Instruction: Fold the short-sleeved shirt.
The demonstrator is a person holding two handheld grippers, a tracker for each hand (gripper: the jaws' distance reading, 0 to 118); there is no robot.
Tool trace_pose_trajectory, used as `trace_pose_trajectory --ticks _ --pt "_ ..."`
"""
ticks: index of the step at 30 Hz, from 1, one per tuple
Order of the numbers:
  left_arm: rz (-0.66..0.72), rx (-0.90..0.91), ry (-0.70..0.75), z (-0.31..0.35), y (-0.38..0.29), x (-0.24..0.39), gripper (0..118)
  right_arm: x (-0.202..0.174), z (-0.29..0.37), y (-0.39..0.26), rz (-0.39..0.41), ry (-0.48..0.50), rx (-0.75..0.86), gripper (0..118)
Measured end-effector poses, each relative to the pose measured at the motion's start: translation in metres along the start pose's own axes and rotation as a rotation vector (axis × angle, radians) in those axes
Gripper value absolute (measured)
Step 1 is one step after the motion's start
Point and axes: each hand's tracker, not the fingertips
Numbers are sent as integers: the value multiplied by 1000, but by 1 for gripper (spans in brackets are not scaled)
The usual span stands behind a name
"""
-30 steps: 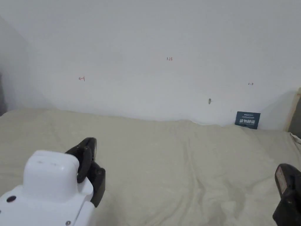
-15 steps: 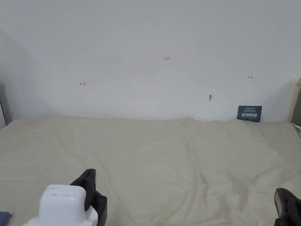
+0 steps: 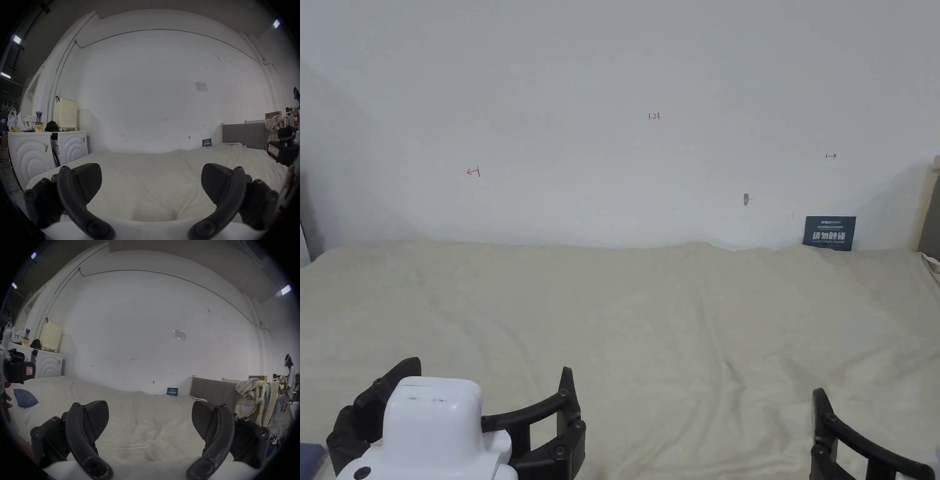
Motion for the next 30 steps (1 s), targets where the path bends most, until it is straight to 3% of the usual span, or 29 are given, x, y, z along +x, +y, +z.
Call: trace_pose_trajectory --ticks 3,7,14,19,30 --pt "-3 -22 -20 -5 5 -3 118 -2 -1 2 11 -15 -11 105" --pt "28 -23 -42 -5 3 -5 118 0 -2 2 -54 117 -46 105" --pt "32 49 -30 5 10 0 118 -11 0 -1 -1 121 -31 105" --pt "65 21 -82 5 14 -4 118 -16 -1 -4 -2 138 -41 105" --pt "7 32 -43 8 4 4 118 -15 -2 -7 -31 127 -59 105"
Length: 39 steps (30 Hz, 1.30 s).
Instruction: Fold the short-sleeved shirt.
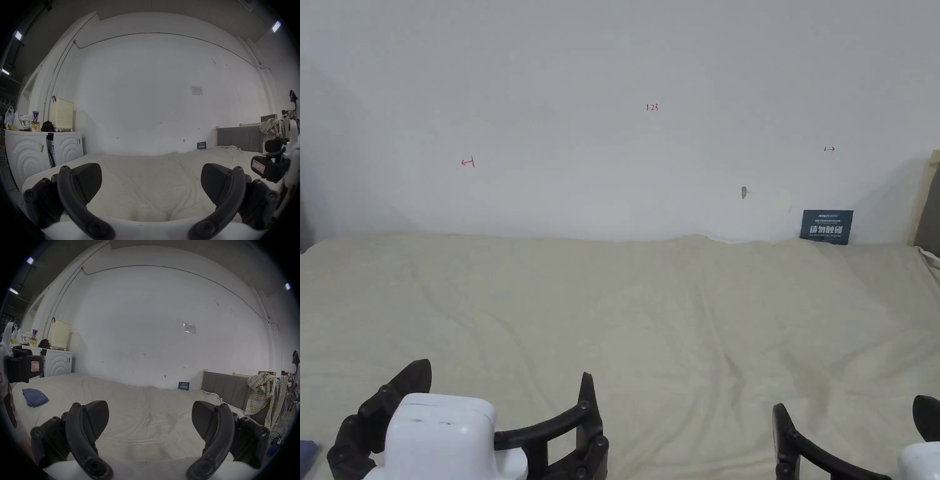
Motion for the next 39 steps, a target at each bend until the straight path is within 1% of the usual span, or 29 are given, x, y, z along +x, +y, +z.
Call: trace_pose_trajectory --ticks 6,10,17,21,25,28,31,39 --pt "1 -18 4 -3 1 0 118 1 2 1 -10 -5 3 105" --pt "1 -38 38 -8 2 1 118 0 1 4 -5 3 -8 105" --pt "-68 -32 36 -14 0 5 118 -4 3 7 -13 14 9 105" --pt "-85 -22 45 -16 -1 9 118 -7 0 8 4 4 13 105" --pt "-17 -47 -2 -19 -1 4 118 -9 -3 8 -5 0 -3 105" --pt "2 -90 8 -22 2 4 118 -9 -5 7 -22 7 -12 105" --pt "44 -85 -9 -22 2 -1 118 -10 -6 6 -20 10 -18 105" --pt "45 -85 -32 -20 2 -3 118 -13 -9 5 -4 32 -38 105"
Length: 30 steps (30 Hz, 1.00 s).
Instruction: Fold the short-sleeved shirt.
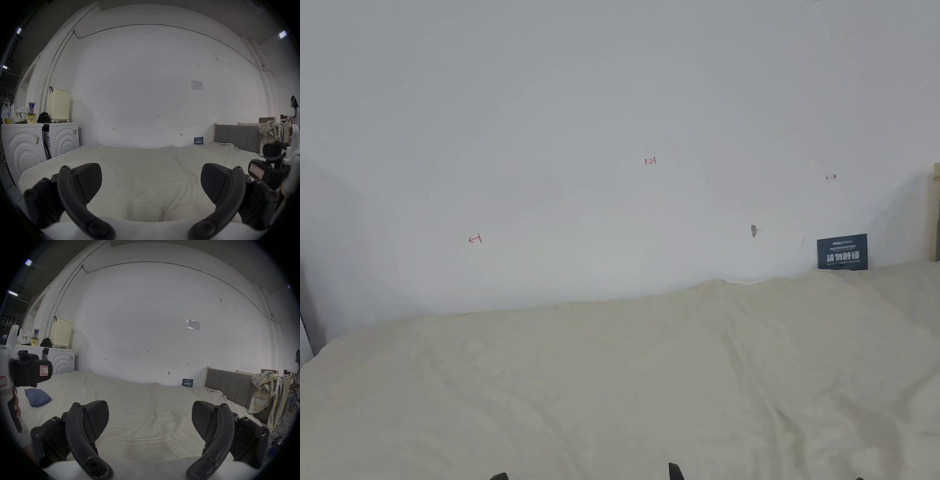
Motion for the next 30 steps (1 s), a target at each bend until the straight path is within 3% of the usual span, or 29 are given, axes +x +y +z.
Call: trace_pose_trajectory --ticks 8,15,30 --pt "-4 -31 -11 0 -2 0 118 -6 -3 -1 6 22 -19 105" --pt "-36 -43 82 -7 -3 0 118 -7 -2 -2 15 28 -21 105" --pt "-21 -55 72 -6 -6 -1 118 -8 -6 -3 19 26 -31 105"
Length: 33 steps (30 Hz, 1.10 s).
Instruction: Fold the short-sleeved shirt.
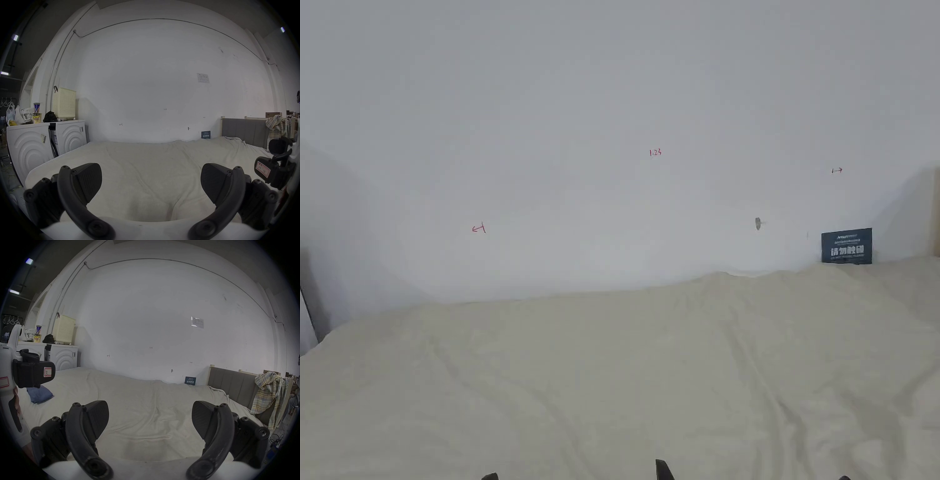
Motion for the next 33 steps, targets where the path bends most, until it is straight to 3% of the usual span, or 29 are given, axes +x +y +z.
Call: trace_pose_trajectory --ticks 33 --pt "17 -64 43 -10 -2 -2 118 -3 -3 -4 3 17 -26 105"
